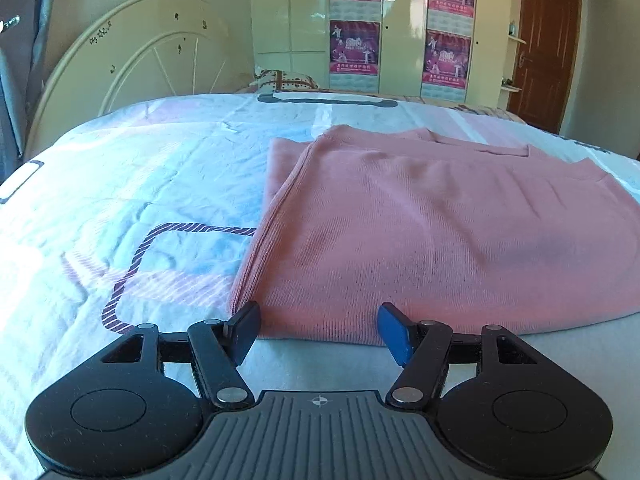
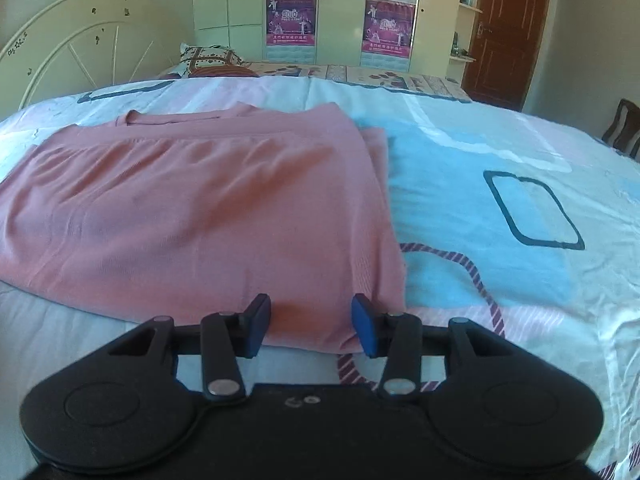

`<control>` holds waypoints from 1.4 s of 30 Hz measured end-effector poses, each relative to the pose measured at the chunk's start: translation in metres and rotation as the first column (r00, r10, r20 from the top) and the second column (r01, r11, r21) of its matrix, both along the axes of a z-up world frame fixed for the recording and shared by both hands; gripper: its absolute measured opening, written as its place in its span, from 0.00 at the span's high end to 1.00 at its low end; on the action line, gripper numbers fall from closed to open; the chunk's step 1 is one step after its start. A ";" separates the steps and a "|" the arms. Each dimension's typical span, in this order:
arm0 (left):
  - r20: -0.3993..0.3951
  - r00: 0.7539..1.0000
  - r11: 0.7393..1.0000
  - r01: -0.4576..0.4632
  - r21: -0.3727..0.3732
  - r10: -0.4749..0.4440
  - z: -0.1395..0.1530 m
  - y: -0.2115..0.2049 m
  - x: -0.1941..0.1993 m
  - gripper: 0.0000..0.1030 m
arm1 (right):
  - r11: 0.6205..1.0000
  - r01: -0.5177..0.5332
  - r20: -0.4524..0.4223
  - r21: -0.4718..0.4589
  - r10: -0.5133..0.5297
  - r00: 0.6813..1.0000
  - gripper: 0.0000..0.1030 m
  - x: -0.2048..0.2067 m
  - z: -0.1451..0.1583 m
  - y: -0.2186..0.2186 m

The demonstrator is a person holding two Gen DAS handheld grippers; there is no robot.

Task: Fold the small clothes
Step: 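Move both open grippers to one side edge of the folded sweatshirt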

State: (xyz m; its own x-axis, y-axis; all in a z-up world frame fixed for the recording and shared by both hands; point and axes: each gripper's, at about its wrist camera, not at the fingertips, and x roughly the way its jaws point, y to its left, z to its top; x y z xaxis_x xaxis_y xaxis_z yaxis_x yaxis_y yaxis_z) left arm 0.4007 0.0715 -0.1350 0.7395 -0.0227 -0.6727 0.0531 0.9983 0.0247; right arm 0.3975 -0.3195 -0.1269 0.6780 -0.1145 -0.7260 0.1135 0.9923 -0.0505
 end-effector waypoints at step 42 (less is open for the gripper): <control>-0.206 0.946 0.760 -0.322 -0.564 0.249 -0.018 0.030 -0.035 0.37 | 0.986 -0.096 0.112 0.138 0.080 0.990 0.67 -0.033 0.039 0.043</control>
